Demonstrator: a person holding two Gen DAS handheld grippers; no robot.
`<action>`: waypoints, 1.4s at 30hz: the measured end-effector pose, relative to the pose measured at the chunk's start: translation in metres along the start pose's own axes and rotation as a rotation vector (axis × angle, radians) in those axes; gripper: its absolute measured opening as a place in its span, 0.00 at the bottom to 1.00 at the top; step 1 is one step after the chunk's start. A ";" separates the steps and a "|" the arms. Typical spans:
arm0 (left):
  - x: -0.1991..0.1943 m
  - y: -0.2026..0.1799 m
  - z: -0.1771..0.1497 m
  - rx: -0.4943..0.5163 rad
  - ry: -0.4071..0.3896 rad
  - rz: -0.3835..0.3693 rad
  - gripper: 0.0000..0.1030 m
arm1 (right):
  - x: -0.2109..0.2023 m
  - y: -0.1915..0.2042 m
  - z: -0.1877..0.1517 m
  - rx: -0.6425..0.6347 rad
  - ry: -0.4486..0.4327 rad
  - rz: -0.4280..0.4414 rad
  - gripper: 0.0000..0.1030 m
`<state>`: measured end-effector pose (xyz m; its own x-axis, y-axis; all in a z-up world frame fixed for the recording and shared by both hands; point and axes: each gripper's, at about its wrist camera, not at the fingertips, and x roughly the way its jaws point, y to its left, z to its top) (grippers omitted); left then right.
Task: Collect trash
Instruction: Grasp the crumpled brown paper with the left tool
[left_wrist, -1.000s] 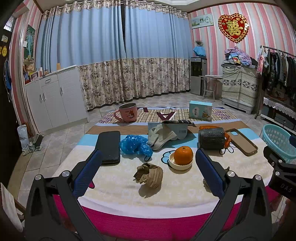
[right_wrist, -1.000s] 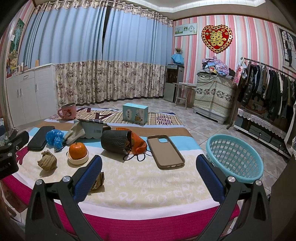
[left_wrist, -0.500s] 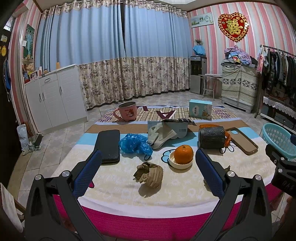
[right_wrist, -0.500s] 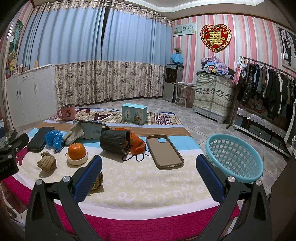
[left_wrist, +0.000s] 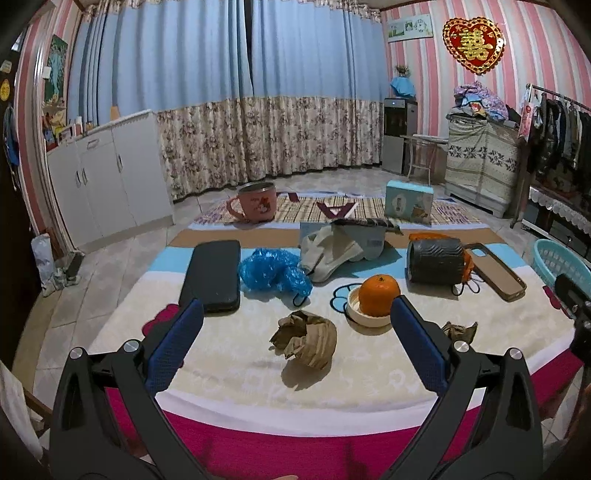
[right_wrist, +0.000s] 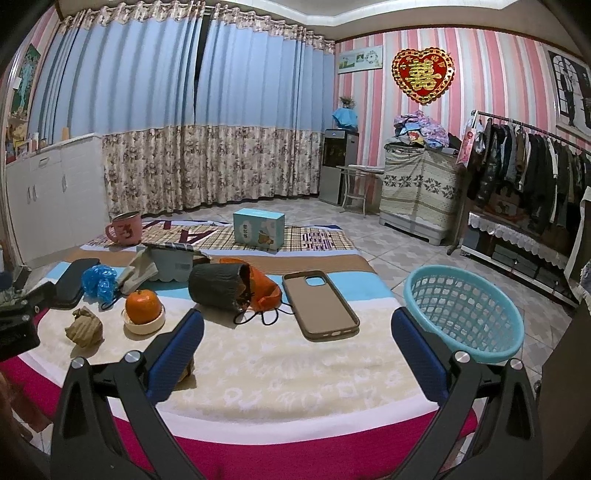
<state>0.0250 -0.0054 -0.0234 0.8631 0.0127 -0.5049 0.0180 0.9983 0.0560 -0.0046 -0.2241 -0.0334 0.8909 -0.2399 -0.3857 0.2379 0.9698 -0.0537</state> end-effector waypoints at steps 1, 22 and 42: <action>0.005 0.003 0.001 -0.001 0.014 -0.008 0.95 | 0.002 0.000 -0.001 0.001 -0.002 0.000 0.96; 0.078 0.005 -0.012 0.030 0.194 -0.051 0.90 | 0.035 0.013 -0.013 -0.030 0.129 0.051 0.96; 0.059 0.020 -0.005 -0.027 0.167 -0.093 0.49 | 0.036 0.052 -0.022 -0.054 0.118 0.138 0.96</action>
<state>0.0734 0.0157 -0.0563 0.7622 -0.0722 -0.6433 0.0781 0.9968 -0.0194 0.0311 -0.1813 -0.0701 0.8610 -0.1007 -0.4984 0.0925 0.9949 -0.0414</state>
